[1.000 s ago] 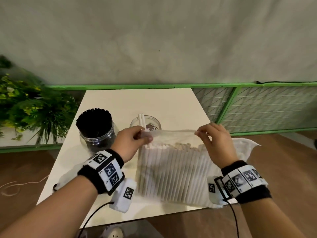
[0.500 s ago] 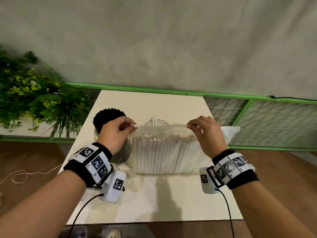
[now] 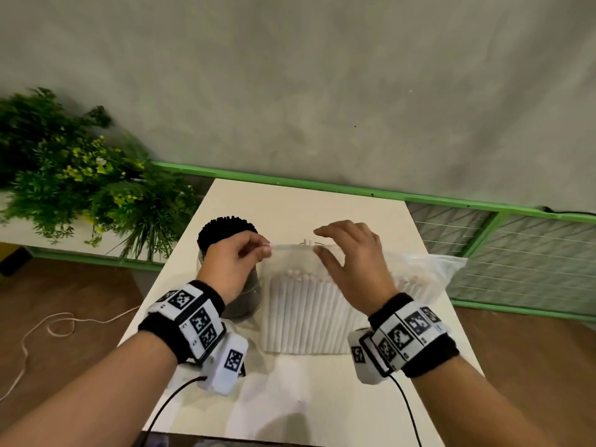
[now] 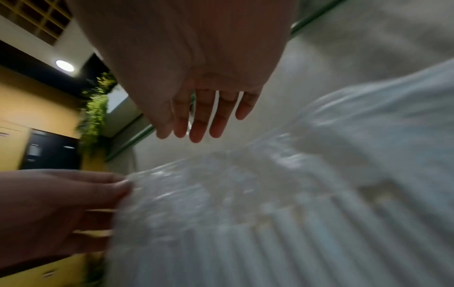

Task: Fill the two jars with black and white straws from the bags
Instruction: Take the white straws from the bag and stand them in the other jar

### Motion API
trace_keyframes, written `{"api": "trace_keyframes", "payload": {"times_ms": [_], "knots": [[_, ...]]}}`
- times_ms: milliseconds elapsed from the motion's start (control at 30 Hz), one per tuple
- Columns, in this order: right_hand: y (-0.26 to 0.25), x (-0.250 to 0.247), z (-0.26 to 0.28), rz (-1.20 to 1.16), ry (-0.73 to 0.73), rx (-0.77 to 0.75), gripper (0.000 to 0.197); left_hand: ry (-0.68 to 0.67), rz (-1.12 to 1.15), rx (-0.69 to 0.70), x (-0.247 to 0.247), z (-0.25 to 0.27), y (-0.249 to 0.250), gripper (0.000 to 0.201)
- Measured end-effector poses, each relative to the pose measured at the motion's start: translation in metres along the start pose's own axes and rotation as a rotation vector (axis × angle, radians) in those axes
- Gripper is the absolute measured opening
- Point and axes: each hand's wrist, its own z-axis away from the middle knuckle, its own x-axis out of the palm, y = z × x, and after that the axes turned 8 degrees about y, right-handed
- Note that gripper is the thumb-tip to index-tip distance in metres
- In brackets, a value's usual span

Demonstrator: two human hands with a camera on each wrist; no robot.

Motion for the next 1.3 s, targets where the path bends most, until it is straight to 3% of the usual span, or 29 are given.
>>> {"api": "trace_keyframes", "payload": {"times_ms": [167,400,533,633,733,933,1067,1200,1233,1300], "knots": [[-0.041,0.045,-0.019,-0.086,-0.147,-0.059,0.022,0.016,-0.019,0.053,-0.005,-0.001,0.001,0.016],[-0.021,0.047,-0.019,-0.031,-0.142,-0.048,0.013,0.066,-0.193,0.115,-0.011,-0.002,-0.008,0.005],[0.044,0.009,-0.007,0.125,-0.051,0.082,0.014,0.109,-0.213,0.07,-0.027,-0.009,-0.021,0.005],[0.084,-0.027,0.01,0.259,0.031,0.194,0.004,0.104,-0.209,0.045,-0.031,-0.012,-0.026,0.005],[0.105,-0.045,0.021,0.236,0.092,0.301,0.006,0.103,-0.222,0.041,-0.026,-0.013,-0.024,0.007],[0.118,-0.054,0.032,0.129,0.131,0.455,0.009,0.105,-0.248,-0.005,-0.021,-0.016,-0.023,0.007],[0.121,-0.053,0.034,0.031,0.139,0.572,0.026,0.119,-0.264,-0.032,-0.02,-0.015,-0.024,0.009],[0.113,-0.053,0.037,-0.031,0.204,0.592,0.034,0.117,-0.315,-0.128,-0.019,-0.015,-0.016,0.008],[0.11,-0.054,0.038,-0.041,0.215,0.6,0.032,0.133,-0.363,-0.102,-0.017,-0.014,-0.01,0.012],[0.108,-0.054,0.042,-0.062,0.233,0.599,0.03,0.142,-0.477,0.098,-0.003,-0.009,0.01,0.041]]}}
